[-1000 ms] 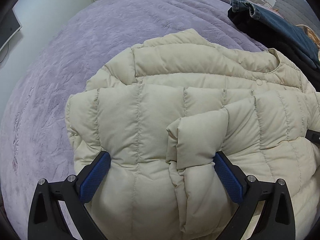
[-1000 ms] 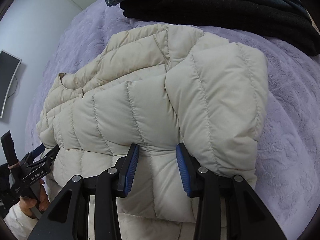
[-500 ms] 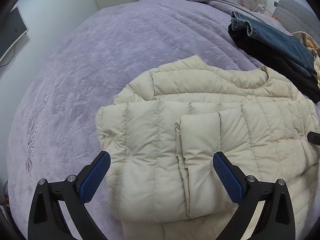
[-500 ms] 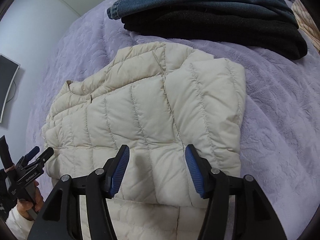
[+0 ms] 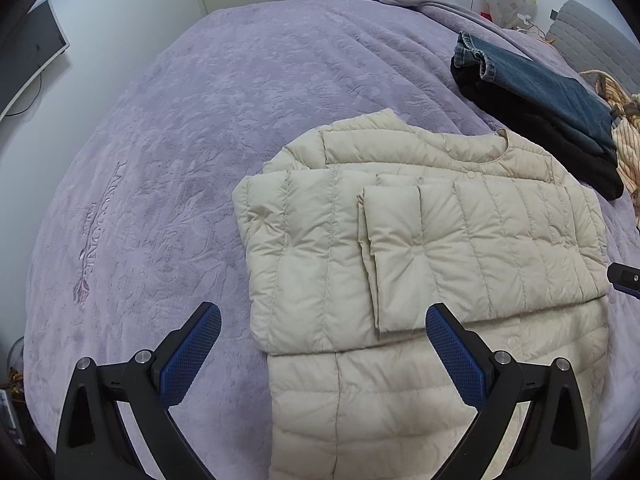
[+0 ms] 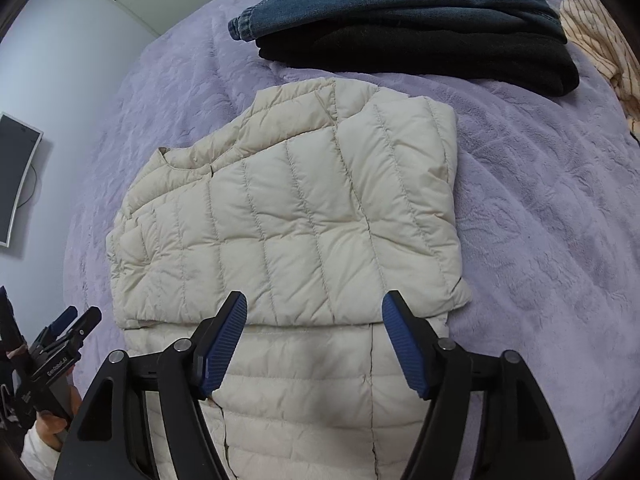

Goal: Fold large clothes
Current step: 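Move both tools to the jacket hem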

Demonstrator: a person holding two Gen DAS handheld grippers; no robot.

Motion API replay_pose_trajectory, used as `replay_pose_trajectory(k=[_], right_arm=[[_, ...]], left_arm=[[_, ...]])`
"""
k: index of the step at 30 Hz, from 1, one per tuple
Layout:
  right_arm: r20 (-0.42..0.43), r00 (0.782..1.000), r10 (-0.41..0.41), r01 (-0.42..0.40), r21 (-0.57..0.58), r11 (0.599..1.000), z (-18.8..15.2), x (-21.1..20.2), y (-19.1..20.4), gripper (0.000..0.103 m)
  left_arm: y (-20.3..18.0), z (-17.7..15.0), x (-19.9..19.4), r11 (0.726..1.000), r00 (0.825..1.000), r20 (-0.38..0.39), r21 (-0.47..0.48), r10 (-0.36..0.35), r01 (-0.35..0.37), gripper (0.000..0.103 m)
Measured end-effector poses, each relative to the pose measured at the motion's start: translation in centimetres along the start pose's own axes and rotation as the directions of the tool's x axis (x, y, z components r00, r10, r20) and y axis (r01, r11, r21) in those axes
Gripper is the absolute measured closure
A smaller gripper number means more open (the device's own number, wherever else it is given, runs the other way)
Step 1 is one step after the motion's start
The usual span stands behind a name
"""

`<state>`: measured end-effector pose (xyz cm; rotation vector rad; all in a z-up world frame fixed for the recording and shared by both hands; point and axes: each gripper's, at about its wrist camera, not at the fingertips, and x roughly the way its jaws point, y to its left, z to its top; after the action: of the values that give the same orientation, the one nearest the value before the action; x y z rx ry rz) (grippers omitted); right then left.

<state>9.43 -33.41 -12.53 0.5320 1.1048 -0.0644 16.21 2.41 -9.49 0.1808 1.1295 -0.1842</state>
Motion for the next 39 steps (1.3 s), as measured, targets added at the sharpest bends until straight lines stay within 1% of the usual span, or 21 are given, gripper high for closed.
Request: replay_pose_trajectory(k=[3,10,15,16,17,19,22,24,26,29,31,35,37,39], right_arm=[[-0.007,1.0,0.006,-0.007,-0.006,1.0,-1.0,-0.7,0.6,0.024],[-0.026,0.999,0.019,-0.019,0.007,1.0,-3.9,-2.4,1.2,0.021],[-0.036,0.999,0.026,-0.025,0.026,0.999,-6.3,-3.4,1.0,0.019],[-0.037,0.999,0.027,-0.026,0.027,0.999,-6.7,-3.6,1.0,0.014],[-0.04,0.999,0.032,-0.031,0.03,0.999,-7.1,-3.7,0.9,0.0],[-0.031,0.998,0.052,-0.051,0.033,0.998,-7.9,-4.1,0.8,0.0],[-0.038,0.998,0.049,-0.048,0.027,0.999,-9.1,-4.7,0.6,0.0],[-0.059,0.998,0.027,-0.026,0.023,0.999,-9.8,-4.9,0.2,0.0],[-0.103,0.994,0.028,-0.024,0.038,0.999,-10.4,-4.9,-0.5,0.0],[-0.153,0.986,0.067,-0.052,0.097,0.994,-11.7,-4.9,-2.5,0.0],[-0.177,0.982,0.07,-0.048,0.124,0.991,-12.8,-4.8,-3.8,0.0],[-0.242,0.968,0.071,-0.03,0.17,0.985,-15.2,-4.1,-6.3,0.0],[-0.269,0.962,0.05,-0.004,0.169,0.986,-16.3,-3.7,-7.0,0.0],[-0.289,0.957,0.042,0.011,0.179,0.984,-17.3,-3.3,-7.7,0.0]], left_arm=[[0.5,-1.0,-0.6,1.0,1.0,-0.02,-0.009,-0.012,0.011,0.0],[1.7,-3.9,-2.7,0.999,0.999,-0.019,-0.026,-0.03,0.029,0.0],[2.4,-6.1,-3.5,0.999,0.997,-0.068,-0.033,-0.039,0.037,0.0],[2.5,-6.6,-3.6,0.999,0.996,-0.078,-0.027,-0.035,0.033,0.0],[2.6,-7.1,-3.7,0.999,0.996,-0.087,-0.02,-0.029,0.028,0.0],[2.8,-8.1,-3.9,1.0,0.995,-0.096,-0.009,-0.022,0.021,0.0],[3.7,-9.7,-3.9,1.0,0.991,-0.132,-0.014,-0.015,0.014,0.0],[4.5,-10.7,-3.7,1.0,0.988,-0.153,-0.022,-0.009,0.006,0.0],[5.3,-11.7,-3.5,1.0,0.985,-0.174,-0.026,-0.001,-0.004,0.0],[6.3,-13.5,-2.6,0.999,0.972,-0.232,-0.024,-0.037,0.032,0.0],[6.9,-14.9,-2.1,0.998,0.961,-0.269,-0.034,-0.063,0.056,0.0],[8.4,-17.7,-1.1,0.988,0.925,-0.349,-0.101,-0.148,0.12,0.0],[8.9,-18.7,-0.8,0.985,0.913,-0.374,-0.12,-0.161,0.125,0.0],[9.1,-19.4,-0.7,0.984,0.908,-0.384,-0.129,-0.166,0.125,0.0]])
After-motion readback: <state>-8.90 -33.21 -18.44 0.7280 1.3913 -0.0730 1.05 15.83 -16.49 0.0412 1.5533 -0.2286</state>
